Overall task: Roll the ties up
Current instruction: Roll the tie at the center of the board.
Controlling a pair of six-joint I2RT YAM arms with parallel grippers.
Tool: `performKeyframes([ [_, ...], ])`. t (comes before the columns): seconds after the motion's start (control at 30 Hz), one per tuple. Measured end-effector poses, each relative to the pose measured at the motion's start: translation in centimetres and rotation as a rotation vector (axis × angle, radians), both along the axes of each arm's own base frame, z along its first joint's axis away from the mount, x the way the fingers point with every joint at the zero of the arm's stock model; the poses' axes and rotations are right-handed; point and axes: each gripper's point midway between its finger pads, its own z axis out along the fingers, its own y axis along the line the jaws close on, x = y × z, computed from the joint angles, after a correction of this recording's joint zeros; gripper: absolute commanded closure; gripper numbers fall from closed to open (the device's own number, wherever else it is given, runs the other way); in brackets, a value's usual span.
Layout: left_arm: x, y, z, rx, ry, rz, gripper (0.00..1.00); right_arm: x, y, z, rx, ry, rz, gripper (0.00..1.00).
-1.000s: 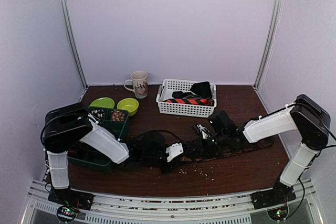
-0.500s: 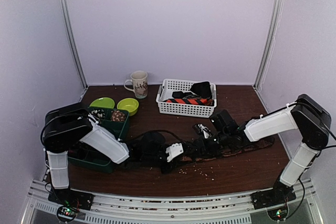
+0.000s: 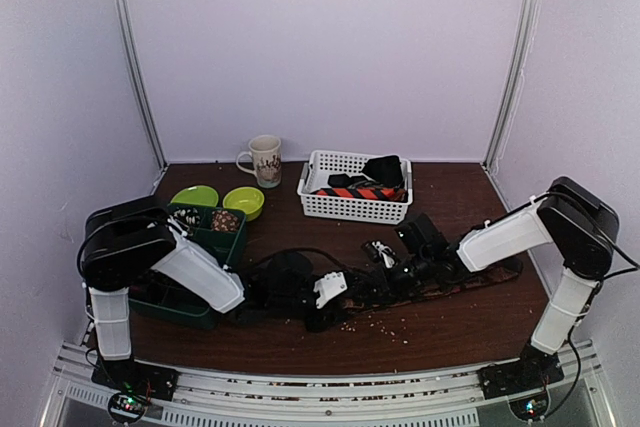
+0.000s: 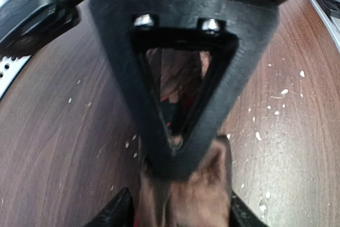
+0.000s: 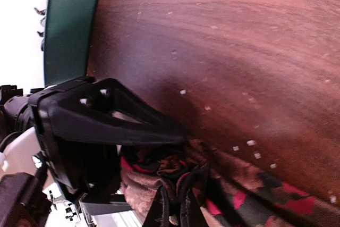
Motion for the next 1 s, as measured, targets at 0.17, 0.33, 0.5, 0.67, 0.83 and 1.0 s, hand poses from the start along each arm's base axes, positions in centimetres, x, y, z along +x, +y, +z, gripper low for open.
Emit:
performKeyframes([
  [0.17,-0.6,1.5,0.0,-0.034,0.009,0.020,0.30,0.6,-0.9,-1.1,-0.016,0.006,-0.020,1.00],
  [0.33,-0.8,1.6,0.0,-0.103,0.028,0.042,0.27,1.1,-2.1,-2.0,-0.031,-0.002,-0.040,1.00],
  [0.5,-0.2,0.4,-0.2,-0.203,0.051,0.071,0.29,1.2,-2.1,-2.0,-0.020,-0.018,-0.036,1.00],
  [0.67,0.6,-1.7,0.0,-0.279,0.059,0.082,0.42,1.5,-1.7,-2.0,-0.001,-0.032,-0.039,1.00],
  [0.83,1.4,-3.0,0.2,-0.309,0.062,0.097,0.67,1.5,-1.6,-2.0,0.008,-0.030,-0.049,0.92],
  [1.0,1.5,-3.0,0.2,-0.256,0.062,0.095,0.77,1.5,-1.9,-1.3,0.016,-0.040,-0.079,0.64],
])
